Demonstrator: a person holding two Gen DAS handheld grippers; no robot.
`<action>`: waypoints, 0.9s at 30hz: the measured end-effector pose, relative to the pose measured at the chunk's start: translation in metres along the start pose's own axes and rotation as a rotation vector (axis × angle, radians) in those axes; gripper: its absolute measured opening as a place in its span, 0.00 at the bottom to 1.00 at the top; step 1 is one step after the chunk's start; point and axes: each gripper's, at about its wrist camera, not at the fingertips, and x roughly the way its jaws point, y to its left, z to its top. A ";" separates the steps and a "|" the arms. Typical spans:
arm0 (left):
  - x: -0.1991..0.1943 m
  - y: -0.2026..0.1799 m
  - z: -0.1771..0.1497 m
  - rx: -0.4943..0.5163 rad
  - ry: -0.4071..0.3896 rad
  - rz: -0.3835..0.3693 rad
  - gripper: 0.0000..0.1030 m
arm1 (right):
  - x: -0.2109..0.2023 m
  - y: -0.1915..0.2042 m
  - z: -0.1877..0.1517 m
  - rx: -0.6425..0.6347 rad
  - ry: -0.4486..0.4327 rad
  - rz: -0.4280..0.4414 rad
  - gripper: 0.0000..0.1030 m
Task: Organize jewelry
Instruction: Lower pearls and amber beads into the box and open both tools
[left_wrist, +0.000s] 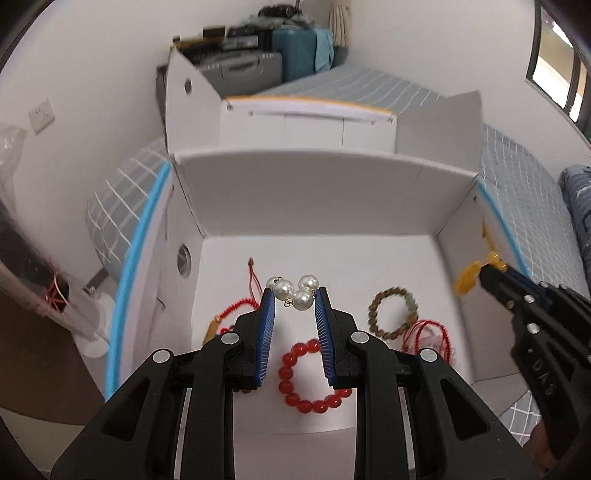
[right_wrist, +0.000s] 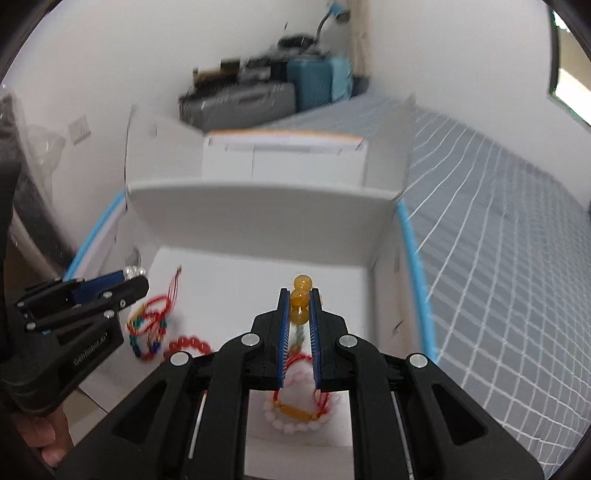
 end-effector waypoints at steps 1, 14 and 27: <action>0.004 0.001 -0.001 0.000 0.009 -0.003 0.22 | 0.006 0.000 -0.001 0.000 0.026 0.006 0.09; 0.029 0.003 -0.007 -0.027 0.118 -0.057 0.22 | 0.042 -0.005 -0.011 0.034 0.189 0.048 0.10; -0.020 0.006 -0.009 -0.048 -0.017 -0.008 0.69 | -0.010 -0.015 -0.010 0.087 0.051 0.018 0.64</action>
